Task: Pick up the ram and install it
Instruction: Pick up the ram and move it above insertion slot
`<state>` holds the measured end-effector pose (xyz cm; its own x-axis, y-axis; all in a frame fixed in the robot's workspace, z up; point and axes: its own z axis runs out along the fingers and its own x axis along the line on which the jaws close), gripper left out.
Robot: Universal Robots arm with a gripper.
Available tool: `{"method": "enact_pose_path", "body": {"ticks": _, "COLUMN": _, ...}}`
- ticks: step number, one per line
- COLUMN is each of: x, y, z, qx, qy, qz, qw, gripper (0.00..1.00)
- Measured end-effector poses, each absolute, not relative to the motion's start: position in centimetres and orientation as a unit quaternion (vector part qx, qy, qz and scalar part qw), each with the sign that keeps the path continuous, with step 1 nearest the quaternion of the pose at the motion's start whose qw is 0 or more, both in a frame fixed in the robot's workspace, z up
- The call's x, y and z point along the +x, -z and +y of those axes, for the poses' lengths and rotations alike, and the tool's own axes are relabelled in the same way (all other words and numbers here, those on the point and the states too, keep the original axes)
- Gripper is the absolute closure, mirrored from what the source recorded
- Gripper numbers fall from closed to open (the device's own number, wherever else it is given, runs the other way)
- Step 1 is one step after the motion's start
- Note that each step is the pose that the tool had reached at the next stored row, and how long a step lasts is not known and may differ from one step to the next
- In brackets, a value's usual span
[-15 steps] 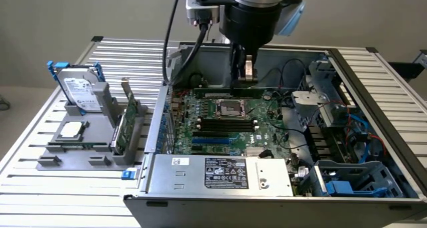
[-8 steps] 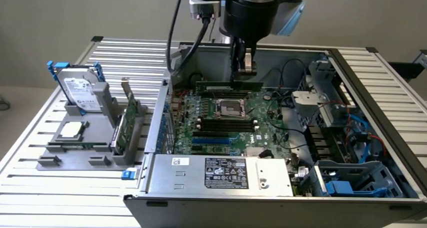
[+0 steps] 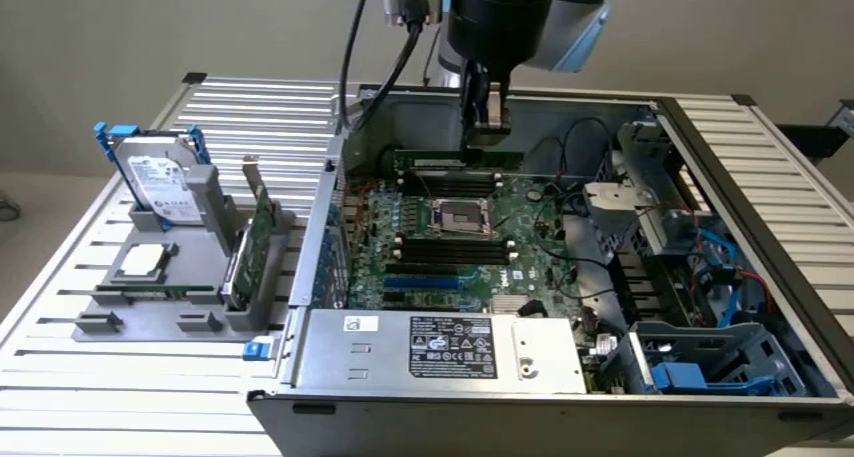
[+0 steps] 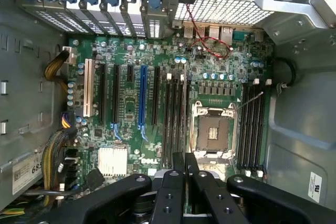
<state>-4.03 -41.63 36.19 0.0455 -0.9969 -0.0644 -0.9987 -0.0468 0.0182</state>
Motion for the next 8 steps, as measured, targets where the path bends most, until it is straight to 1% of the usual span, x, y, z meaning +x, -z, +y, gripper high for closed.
{"method": "enact_pose_path", "body": {"ticks": 8, "x": -3.7, "y": -36.1, "z": -40.3, "qx": -0.719, "qy": -0.03, "qz": 0.694, "qw": 0.016, "gripper": 0.87}}
